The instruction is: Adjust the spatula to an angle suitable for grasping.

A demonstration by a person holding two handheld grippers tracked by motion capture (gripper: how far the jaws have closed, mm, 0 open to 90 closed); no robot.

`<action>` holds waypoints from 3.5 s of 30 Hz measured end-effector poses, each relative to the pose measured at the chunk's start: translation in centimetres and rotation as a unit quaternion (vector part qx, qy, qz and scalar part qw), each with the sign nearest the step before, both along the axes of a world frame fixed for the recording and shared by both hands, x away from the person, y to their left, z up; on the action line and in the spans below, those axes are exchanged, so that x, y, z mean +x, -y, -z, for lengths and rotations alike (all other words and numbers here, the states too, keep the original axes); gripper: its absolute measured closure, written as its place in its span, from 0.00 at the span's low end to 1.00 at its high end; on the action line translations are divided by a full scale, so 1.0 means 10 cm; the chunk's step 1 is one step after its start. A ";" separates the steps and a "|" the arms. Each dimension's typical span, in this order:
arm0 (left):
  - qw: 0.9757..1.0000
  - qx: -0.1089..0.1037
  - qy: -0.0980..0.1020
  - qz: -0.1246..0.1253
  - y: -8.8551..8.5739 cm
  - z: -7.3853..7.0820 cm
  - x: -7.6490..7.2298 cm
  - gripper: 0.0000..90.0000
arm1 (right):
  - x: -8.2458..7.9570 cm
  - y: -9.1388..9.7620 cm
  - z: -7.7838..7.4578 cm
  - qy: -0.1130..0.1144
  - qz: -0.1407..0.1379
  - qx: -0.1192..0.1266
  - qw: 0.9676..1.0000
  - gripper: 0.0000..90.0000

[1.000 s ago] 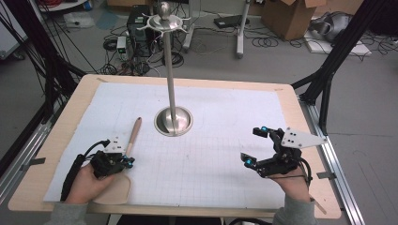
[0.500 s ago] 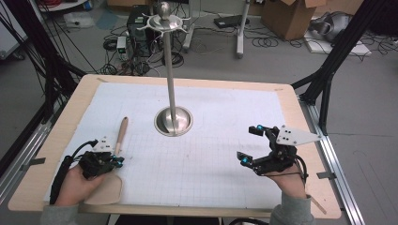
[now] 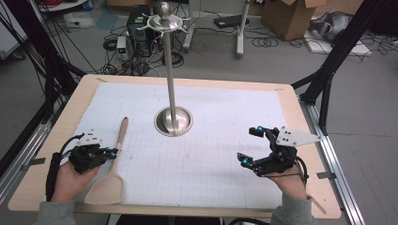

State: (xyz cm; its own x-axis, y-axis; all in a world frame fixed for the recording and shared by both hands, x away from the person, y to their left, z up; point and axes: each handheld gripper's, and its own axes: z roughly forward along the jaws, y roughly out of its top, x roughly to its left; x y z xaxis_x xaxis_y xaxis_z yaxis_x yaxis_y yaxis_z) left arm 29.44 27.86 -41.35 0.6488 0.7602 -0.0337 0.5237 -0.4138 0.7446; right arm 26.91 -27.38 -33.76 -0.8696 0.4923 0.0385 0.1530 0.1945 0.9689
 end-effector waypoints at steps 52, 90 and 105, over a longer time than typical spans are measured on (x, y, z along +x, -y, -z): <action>0.998 0.018 -0.051 -0.023 0.09 0.14 0.67 0.99 | -0.01 -0.01 0.03 -0.007 0.001 -0.006 1.000 0.06; 0.998 -0.004 -0.061 0.035 0.26 0.20 0.68 0.99 | 0.00 -0.07 0.06 -0.015 -0.003 -0.018 1.000 0.06; 1.000 -0.012 -0.002 0.027 0.27 -0.06 0.24 0.99 | 0.01 -0.08 0.05 -0.012 -0.003 -0.016 1.000 0.06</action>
State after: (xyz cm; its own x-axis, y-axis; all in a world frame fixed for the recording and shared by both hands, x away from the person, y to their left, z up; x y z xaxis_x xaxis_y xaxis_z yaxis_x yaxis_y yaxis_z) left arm 31.83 25.11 -40.80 0.6884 0.7233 -0.0536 0.5035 -0.4234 0.7531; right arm 26.97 -26.58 -34.28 -0.8713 0.4888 0.0441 0.1758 0.2270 0.9579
